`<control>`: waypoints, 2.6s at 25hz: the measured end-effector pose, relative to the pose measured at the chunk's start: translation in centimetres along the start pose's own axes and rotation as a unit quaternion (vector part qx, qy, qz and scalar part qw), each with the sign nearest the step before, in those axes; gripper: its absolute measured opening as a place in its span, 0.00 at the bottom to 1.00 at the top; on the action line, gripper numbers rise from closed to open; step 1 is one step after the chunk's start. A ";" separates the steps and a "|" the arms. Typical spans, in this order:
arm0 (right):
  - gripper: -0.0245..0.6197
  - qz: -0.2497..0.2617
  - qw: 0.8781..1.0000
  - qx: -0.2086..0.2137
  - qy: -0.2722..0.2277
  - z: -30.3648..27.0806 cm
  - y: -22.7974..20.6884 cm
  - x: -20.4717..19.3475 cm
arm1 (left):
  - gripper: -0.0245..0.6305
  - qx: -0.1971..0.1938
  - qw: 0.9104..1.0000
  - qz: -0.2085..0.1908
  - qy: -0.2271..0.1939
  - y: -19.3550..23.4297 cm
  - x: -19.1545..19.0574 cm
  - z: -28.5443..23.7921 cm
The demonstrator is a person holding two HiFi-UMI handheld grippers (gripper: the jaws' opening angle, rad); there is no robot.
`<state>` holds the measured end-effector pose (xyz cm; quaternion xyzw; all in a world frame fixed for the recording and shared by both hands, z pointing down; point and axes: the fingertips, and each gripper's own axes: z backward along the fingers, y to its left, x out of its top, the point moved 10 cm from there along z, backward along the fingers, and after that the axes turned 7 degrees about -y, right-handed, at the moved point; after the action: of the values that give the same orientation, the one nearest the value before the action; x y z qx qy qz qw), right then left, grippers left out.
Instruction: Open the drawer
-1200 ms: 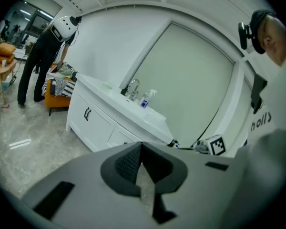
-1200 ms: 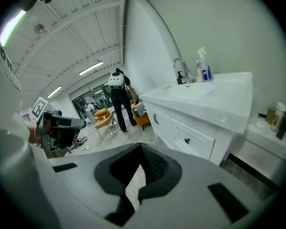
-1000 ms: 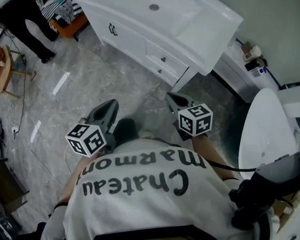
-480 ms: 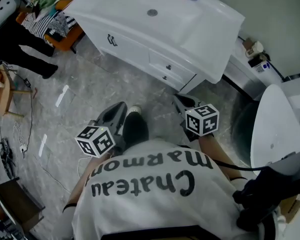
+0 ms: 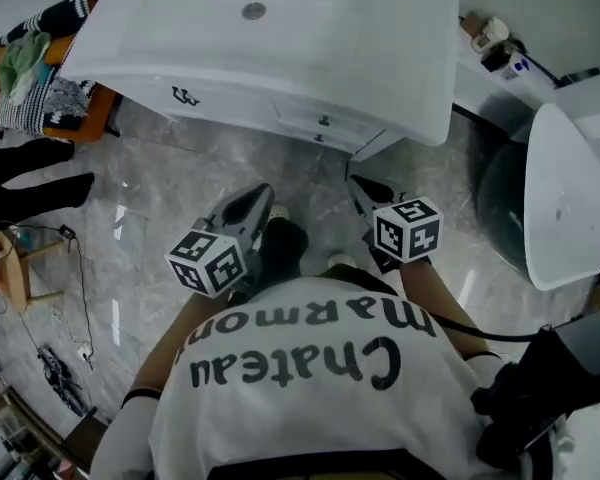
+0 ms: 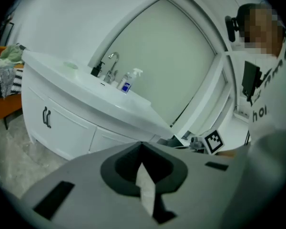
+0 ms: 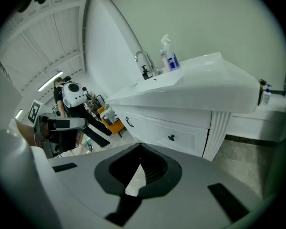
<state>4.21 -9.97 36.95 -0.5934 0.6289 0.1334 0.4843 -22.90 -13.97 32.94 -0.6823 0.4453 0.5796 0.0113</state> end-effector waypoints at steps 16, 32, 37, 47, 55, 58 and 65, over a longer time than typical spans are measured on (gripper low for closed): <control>0.04 -0.099 0.990 -0.096 0.018 1.2 -6.8 -13.1 | 0.05 -0.037 0.990 -0.130 0.034 5.6 -7.2 -15.8; 0.04 -0.155 0.978 -0.122 0.068 4.4 -12.4 -23.0 | 0.26 0.057 0.991 -0.121 0.008 9.9 -13.4 -26.5; 0.04 -0.169 0.973 -0.132 0.090 6.5 -11.7 -22.9 | 0.27 0.114 0.988 -0.104 0.028 10.0 -13.5 -28.3; 0.04 -0.203 0.962 -0.155 0.094 8.9 -9.5 -21.6 | 0.28 0.137 0.980 -0.101 0.105 10.2 -12.7 -30.8; 0.04 -0.249 0.950 -0.170 0.085 8.3 -7.6 -21.9 | 0.27 0.147 0.975 -0.114 0.125 10.0 -12.1 -31.3; 0.04 -0.262 0.946 -0.176 0.076 8.1 -6.8 -21.7 | 0.26 0.141 0.974 -0.125 0.127 10.0 -12.0 -31.1; 0.04 -0.284 0.939 -0.186 0.045 7.1 -5.5 -21.4 | 0.26 0.139 0.975 -0.116 0.127 9.8 -11.9 -31.1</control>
<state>8.54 7.03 52.11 -0.8324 0.4194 0.0778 0.3538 -3.89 -29.31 57.55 -0.7893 0.4373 0.4149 0.1168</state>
